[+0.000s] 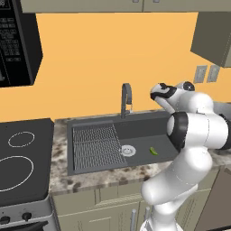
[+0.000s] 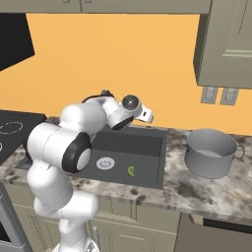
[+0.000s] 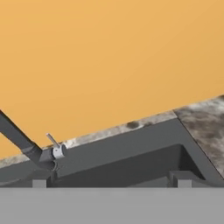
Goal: Dump the lemon wedge from the pot into the sink. Then turn on the water and wash the lemon wedge. Then turn off the water and put the lemon wedge back in the pot.
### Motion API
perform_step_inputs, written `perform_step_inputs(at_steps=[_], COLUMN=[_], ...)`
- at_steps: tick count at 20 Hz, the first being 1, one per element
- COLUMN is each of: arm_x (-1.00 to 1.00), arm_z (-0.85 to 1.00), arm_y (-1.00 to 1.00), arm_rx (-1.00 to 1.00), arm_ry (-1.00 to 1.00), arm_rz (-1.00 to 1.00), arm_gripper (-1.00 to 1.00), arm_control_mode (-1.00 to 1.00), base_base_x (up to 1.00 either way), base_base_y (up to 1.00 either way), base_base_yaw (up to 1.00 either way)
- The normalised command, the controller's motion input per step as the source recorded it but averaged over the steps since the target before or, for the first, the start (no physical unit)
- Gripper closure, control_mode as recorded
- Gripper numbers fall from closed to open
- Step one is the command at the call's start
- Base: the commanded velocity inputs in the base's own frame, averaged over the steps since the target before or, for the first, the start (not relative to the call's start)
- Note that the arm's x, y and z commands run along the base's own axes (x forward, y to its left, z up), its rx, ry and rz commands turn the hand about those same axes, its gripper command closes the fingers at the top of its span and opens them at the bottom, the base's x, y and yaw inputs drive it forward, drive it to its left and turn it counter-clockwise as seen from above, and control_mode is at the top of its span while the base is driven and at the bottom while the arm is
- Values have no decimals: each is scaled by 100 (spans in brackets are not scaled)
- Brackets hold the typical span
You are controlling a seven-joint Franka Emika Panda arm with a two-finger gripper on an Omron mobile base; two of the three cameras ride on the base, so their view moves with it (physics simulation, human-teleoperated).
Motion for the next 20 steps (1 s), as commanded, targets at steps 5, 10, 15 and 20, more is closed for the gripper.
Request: perform_step_inputs(at_steps=[5, 10, 15, 20], arm_x=[8, 15, 30, 38], arm_z=[-9, -26, -30, -25], arm_y=[17, 27, 29, 29], arm_rx=[9, 5, 3, 4], arm_ry=[8, 5, 4, 5], arm_rz=[11, 11, 12, 12], arm_gripper=[-100, -100, -100, -100], arm_control_mode=[-100, -100, -100, -100], base_base_x=[0, 0, 0, 0], base_base_y=[0, 0, 0, 0], base_base_yaw=[0, 0, 0, 0])
